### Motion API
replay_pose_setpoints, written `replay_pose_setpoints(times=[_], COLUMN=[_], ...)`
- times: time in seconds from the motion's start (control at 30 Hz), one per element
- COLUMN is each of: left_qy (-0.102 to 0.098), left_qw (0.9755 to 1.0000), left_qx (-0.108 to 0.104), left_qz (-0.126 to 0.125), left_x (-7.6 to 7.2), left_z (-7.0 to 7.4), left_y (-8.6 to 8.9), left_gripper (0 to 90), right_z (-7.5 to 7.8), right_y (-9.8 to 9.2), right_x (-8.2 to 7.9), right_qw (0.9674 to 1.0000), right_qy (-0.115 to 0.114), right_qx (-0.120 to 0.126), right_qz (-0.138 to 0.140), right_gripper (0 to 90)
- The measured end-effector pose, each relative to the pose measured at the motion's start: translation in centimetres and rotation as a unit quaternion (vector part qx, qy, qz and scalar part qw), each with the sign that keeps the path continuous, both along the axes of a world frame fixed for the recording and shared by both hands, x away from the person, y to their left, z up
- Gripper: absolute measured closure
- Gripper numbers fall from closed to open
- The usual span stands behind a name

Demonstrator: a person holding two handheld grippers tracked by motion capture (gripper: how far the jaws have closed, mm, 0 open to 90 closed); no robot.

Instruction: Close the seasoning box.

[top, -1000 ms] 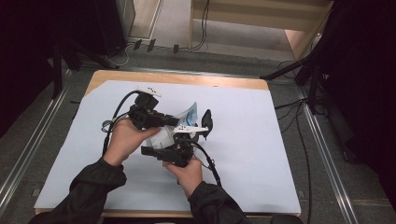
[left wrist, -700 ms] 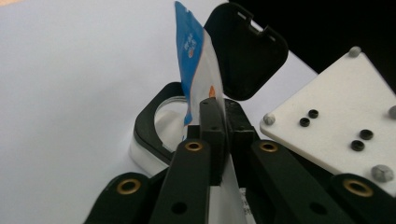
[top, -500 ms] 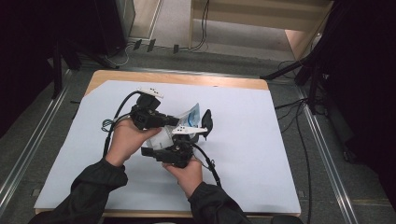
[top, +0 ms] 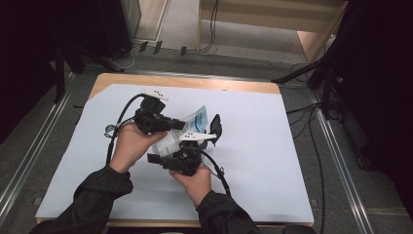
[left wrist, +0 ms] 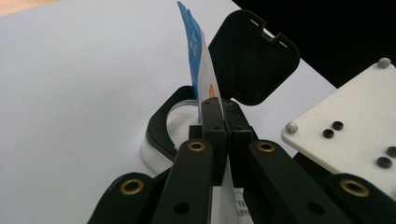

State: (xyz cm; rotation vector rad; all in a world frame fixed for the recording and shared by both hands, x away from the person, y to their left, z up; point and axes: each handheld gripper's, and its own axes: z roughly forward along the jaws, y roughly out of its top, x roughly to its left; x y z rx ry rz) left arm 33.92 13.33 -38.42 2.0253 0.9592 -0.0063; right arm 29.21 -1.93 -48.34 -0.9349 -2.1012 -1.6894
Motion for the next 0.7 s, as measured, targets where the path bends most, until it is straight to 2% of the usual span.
replay_pose_setpoints(times=[0.2,0.7], left_qy=[-0.006,-0.004], left_qw=[0.9999,0.9999], left_qx=[-0.013,-0.009], left_qz=[-0.003,-0.009], left_x=[-0.07,-0.04], left_z=[0.15,0.04], left_y=[0.04,-0.18], left_gripper=[87.1,85.1], right_z=[0.06,-0.08], right_y=[-0.15,-0.18], right_x=[0.18,0.30], right_qw=[0.9997,0.9993], right_qy=[0.012,0.025], right_qx=[0.018,0.027], right_qz=[0.006,0.006], right_gripper=[56.9,57.2])
